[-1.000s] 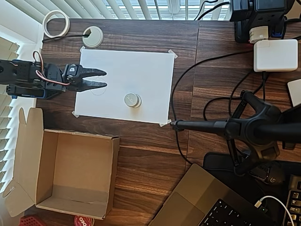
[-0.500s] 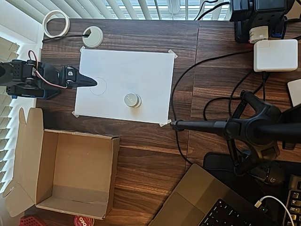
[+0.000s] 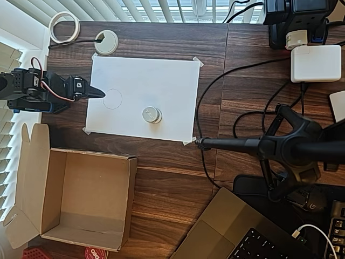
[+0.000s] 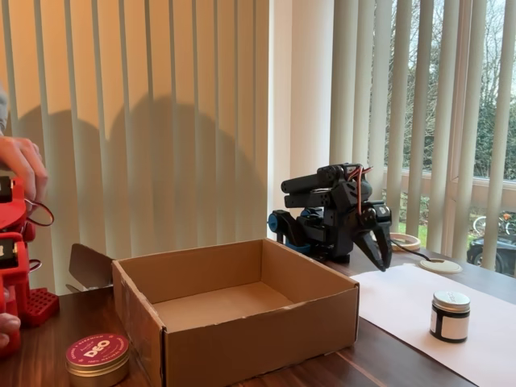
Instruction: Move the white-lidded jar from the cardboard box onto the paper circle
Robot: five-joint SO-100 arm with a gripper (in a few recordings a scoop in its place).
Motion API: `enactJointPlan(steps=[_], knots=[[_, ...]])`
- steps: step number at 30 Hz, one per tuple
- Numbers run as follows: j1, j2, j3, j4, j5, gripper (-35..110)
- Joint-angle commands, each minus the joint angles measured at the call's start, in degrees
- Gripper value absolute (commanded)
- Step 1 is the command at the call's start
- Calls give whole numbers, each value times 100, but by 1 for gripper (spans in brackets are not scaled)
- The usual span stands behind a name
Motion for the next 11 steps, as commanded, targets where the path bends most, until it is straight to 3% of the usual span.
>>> enactJointPlan(steps=[1, 11], knots=[[-88, 378, -404, 272, 35, 0], [-18, 378, -439, 378, 9, 0]])
